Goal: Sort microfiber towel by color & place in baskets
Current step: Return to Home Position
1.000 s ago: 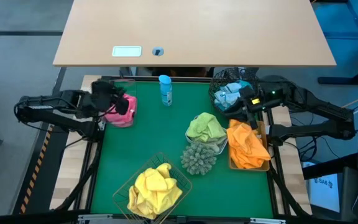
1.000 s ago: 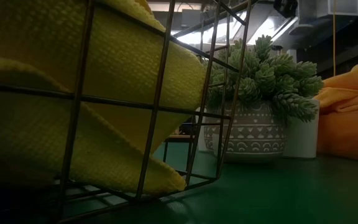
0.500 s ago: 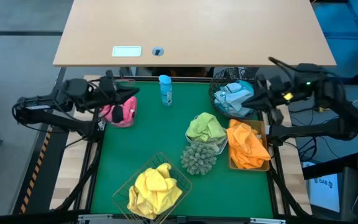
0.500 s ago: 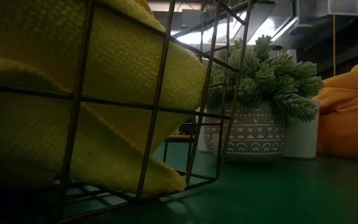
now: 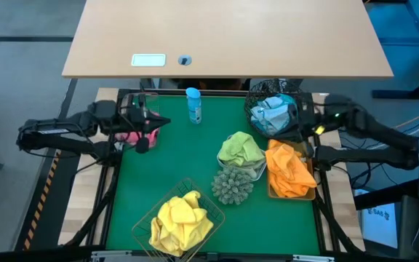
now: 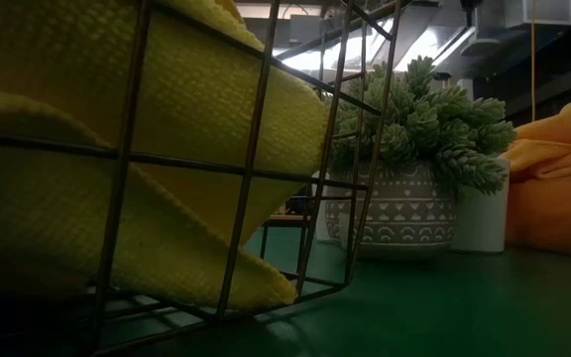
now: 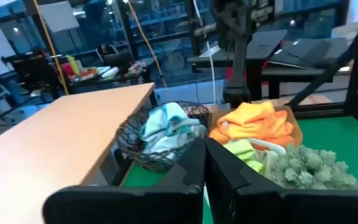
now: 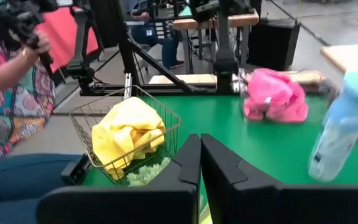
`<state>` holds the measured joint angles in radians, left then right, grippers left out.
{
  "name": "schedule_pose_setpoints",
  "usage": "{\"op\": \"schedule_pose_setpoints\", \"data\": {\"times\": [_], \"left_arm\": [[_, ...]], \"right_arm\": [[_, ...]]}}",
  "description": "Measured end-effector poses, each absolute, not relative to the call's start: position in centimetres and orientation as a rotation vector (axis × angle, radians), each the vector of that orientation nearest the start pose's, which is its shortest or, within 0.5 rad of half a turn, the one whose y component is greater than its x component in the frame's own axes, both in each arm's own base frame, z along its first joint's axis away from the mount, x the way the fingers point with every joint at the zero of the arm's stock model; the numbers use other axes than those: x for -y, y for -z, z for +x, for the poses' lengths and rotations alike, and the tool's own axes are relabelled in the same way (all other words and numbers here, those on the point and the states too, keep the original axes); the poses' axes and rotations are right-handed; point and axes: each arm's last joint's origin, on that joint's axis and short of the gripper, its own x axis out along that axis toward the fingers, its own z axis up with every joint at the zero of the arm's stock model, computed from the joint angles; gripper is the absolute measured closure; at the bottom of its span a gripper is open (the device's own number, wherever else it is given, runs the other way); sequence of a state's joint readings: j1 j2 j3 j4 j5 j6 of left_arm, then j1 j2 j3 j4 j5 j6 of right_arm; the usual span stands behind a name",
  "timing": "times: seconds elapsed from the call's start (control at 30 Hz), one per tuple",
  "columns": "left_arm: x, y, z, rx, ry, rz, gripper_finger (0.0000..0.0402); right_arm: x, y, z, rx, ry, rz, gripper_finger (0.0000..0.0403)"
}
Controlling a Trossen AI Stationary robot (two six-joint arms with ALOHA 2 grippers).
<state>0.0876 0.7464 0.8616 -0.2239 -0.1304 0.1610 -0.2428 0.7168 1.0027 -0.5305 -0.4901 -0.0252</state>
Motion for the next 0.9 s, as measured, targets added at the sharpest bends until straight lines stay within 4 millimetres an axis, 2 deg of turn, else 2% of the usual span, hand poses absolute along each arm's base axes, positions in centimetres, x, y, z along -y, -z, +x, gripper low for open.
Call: {"op": "schedule_pose_setpoints", "data": {"times": [0.17, 0.3, 0.47, 0.67, 0.9], "left_arm": [[-1.7, -33.2, 15.1, -0.092, -0.203, 0.127, 0.0401], [-1.6, -30.6, 14.1, -0.039, -0.206, 0.111, 0.0401], [-1.4, -28.1, 12.4, 0.029, -0.21, 0.104, 0.0401], [-1.3, -26.3, 10.3, 0.109, -0.233, 0.102, 0.0401], [-1.2, -24.3, 9.1, 0.156, -0.232, 0.101, 0.0401]], "right_arm": [[1.8, -33.3, 12.9, -0.206, -0.244, 0.107, 0.0389], [1.6, -30.7, 12.0, -0.167, -0.239, 0.148, 0.0389], [1.3, -28.7, 10.4, -0.106, -0.177, 0.141, 0.0389], [1.0, -27.0, 8.5, 0.0, -0.151, 0.105, 0.0388], [0.8, -24.1, 7.7, 0.09, -0.148, 0.08, 0.0388]]}}
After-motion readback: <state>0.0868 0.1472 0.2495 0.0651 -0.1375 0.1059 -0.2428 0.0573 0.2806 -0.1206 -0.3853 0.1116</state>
